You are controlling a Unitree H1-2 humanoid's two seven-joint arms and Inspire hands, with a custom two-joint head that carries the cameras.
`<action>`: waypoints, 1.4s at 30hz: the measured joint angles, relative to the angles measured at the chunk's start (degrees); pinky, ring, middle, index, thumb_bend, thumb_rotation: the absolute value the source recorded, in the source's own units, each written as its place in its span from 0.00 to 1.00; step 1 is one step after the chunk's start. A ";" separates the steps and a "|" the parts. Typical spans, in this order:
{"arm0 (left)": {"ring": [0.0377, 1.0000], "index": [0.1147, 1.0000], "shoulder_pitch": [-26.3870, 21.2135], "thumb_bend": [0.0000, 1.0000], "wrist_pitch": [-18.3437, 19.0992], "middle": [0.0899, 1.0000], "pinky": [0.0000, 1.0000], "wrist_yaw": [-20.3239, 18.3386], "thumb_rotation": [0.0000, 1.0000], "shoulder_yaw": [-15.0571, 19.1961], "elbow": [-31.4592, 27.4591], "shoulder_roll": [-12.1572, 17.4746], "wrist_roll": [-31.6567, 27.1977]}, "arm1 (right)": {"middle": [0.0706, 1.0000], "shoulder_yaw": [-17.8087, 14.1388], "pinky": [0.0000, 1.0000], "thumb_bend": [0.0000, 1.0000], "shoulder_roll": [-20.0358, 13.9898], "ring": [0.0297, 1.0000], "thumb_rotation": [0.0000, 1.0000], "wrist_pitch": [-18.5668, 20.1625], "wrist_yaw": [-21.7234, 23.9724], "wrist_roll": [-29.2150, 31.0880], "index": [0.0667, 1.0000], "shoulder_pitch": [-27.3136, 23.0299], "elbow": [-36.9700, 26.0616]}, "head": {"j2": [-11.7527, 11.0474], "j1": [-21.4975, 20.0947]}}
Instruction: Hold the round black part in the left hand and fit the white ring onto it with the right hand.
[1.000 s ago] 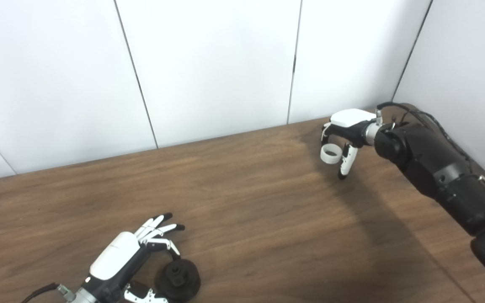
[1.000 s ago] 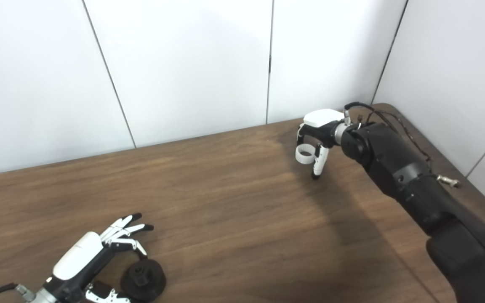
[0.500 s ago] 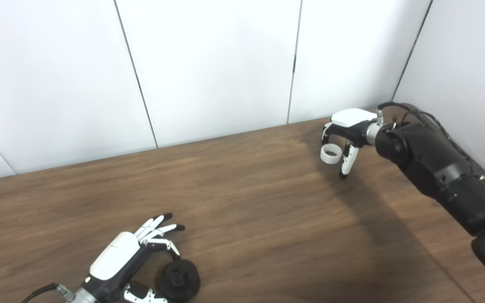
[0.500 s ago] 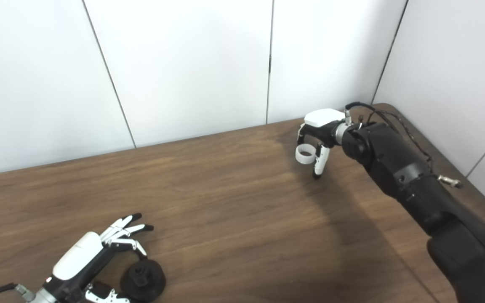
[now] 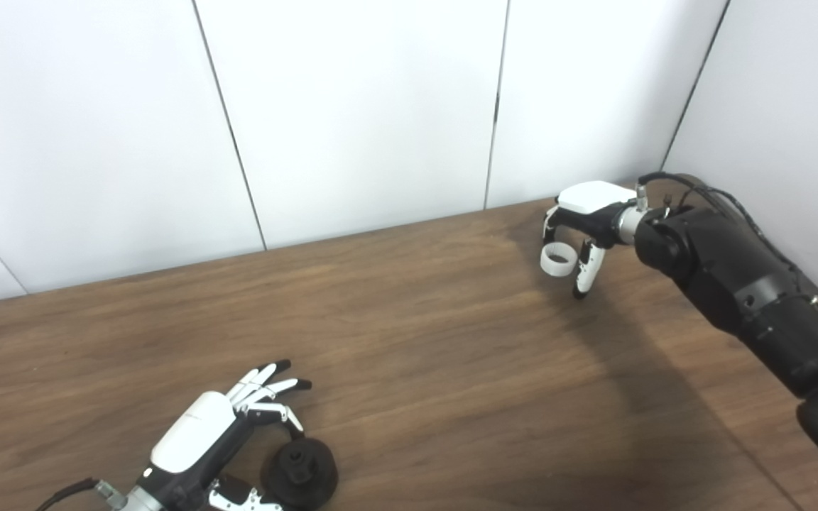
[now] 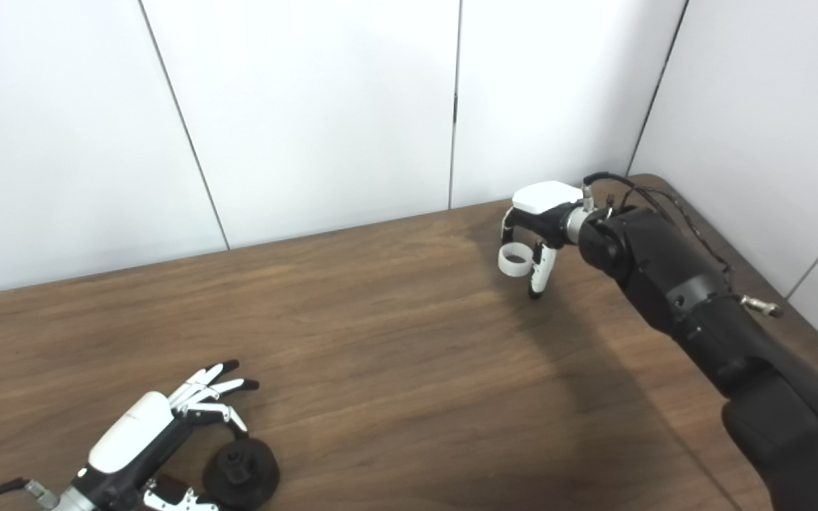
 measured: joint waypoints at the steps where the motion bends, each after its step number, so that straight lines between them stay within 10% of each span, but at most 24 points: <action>1: 1.00 0.42 0.08 0.52 0.00 0.88 1.00 0.00 0.06 0.06 -0.03 0.00 0.00 | 0.83 0.00 0.95 0.55 0.00 0.96 0.15 -0.28 -0.36 0.01 0.46 -0.02 0.16 | 0.00 0.00; 26: 1.00 0.42 0.30 0.52 -0.24 0.87 1.00 -1.10 0.06 0.87 -0.13 0.00 -0.16 | 0.80 -0.13 1.00 0.53 0.06 0.98 0.14 -2.18 -4.39 -0.52 0.45 0.13 1.27 | 0.18 0.35; 42: 1.00 0.41 -0.03 0.52 -0.90 0.87 1.00 -0.40 0.06 1.05 1.71 -0.57 -0.16 | 0.87 -0.65 1.00 0.53 0.05 1.00 0.14 -2.48 -1.49 0.28 0.45 0.73 -13.01 | -0.79 0.70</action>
